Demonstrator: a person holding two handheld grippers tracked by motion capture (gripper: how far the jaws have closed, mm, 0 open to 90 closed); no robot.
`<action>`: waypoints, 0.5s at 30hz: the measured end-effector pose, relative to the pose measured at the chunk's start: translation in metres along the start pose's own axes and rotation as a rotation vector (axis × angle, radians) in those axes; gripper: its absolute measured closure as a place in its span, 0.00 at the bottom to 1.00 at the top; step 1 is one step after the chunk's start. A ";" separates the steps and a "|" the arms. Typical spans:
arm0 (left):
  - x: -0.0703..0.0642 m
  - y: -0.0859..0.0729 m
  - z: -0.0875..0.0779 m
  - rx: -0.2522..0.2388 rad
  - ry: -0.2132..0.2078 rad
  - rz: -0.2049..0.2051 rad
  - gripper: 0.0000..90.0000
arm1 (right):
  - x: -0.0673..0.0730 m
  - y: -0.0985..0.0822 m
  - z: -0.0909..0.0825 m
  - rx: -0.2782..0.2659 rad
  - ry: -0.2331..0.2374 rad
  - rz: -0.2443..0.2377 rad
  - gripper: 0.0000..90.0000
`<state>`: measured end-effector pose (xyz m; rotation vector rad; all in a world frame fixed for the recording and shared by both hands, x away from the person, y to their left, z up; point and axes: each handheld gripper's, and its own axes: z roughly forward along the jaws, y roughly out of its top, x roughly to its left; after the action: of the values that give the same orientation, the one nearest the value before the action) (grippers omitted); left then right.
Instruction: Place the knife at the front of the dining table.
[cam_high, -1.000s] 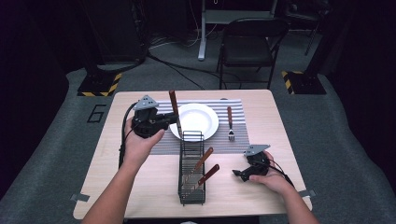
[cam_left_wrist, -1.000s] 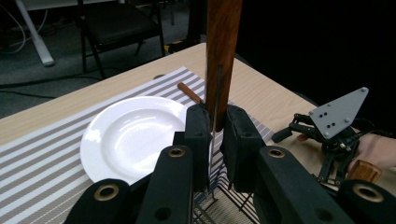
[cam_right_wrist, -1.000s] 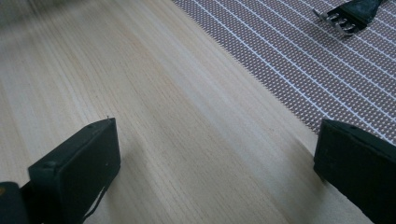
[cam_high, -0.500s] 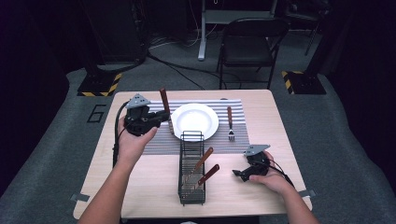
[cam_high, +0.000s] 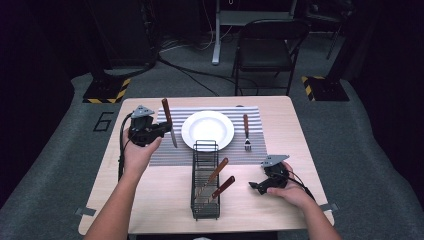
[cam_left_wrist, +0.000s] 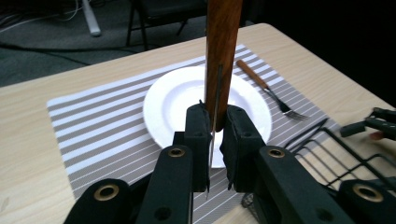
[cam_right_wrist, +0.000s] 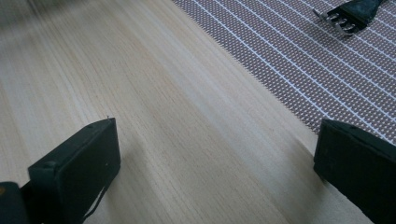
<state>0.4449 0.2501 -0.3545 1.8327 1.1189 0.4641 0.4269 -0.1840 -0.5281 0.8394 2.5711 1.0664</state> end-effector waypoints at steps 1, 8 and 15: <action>0.003 -0.002 0.001 0.000 0.004 -0.009 0.90 | 0.000 0.000 0.000 0.000 0.000 0.000 0.00; 0.018 -0.013 0.006 0.008 0.050 -0.041 0.90 | 0.000 0.000 0.000 -0.001 -0.001 0.003 0.00; 0.032 -0.026 0.014 0.042 0.088 -0.070 0.90 | 0.000 0.000 0.000 0.000 0.000 0.000 0.00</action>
<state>0.4584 0.2745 -0.3883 1.8178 1.2569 0.4876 0.4269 -0.1839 -0.5281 0.8395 2.5710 1.0667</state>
